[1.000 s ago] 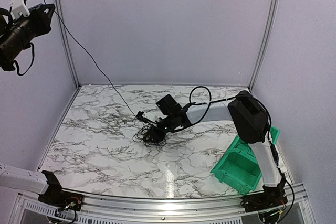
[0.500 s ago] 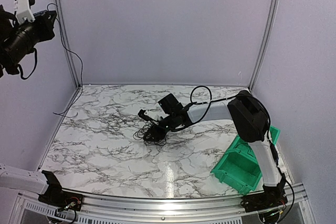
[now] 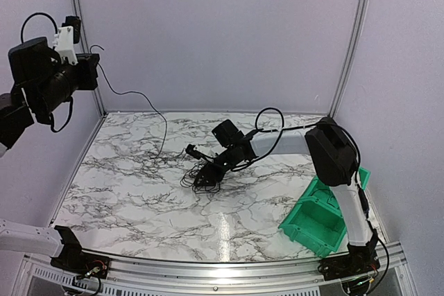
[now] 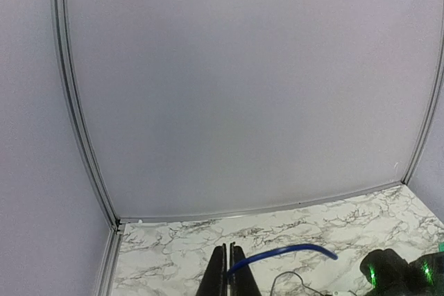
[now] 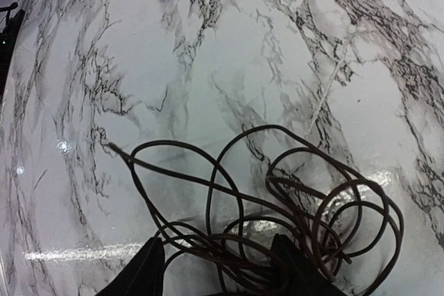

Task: Untangle the cables

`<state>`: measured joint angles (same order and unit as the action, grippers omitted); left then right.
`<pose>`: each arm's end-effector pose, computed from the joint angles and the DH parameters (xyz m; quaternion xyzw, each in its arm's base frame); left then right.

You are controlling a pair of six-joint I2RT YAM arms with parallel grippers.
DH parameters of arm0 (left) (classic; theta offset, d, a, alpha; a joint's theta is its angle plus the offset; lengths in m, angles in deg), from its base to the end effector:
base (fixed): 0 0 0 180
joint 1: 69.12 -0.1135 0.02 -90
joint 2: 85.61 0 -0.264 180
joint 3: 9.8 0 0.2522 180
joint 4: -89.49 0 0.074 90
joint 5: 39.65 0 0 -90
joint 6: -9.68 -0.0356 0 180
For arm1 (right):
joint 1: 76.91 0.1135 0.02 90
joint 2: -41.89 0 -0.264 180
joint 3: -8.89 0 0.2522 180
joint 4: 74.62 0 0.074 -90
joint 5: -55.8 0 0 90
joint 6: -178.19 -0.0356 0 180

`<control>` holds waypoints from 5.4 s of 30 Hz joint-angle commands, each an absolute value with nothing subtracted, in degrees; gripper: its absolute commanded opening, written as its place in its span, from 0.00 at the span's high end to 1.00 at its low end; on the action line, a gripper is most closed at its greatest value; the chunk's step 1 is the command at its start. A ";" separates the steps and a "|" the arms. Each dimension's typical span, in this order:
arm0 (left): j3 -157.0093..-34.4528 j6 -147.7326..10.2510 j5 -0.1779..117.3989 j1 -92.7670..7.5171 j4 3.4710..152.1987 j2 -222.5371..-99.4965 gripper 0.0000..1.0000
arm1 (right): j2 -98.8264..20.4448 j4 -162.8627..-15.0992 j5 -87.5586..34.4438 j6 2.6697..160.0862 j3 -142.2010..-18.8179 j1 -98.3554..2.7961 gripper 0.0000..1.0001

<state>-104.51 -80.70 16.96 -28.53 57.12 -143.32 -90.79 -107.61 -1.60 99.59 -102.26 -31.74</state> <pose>0.1523 -0.1047 0.4968 0.0294 0.6822 -0.0591 0.7281 0.3346 0.3638 0.1303 -0.5085 0.7645 0.3407 0.2022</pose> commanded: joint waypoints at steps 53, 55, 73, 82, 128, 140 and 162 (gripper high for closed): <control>-89.98 -70.00 23.94 -28.66 63.34 -139.03 1.00 | -88.11 -108.46 11.37 83.63 -128.88 -30.78 1.00; -89.61 -70.25 23.65 -28.63 63.34 -138.45 1.00 | -87.55 -108.49 10.65 84.15 -129.09 -30.93 1.00; -89.40 -69.83 26.67 -28.65 63.72 -139.20 1.00 | -93.68 -110.22 11.77 84.30 -129.36 -29.72 0.53; -88.61 -68.73 27.45 -28.63 64.04 -139.31 1.00 | -94.66 -108.01 16.51 82.54 -129.07 -28.94 0.39; -82.54 -77.93 18.93 -28.72 61.40 -137.20 0.28 | -72.46 -113.52 4.83 97.14 -124.47 -32.00 1.00; -83.26 -81.83 32.38 -28.69 66.77 -149.24 0.16 | -56.05 -113.20 -0.98 102.17 -107.28 -43.63 1.00; -75.67 -71.98 29.89 -32.39 78.48 -157.92 0.14 | -32.26 -121.72 -1.22 104.85 -92.55 -70.93 1.00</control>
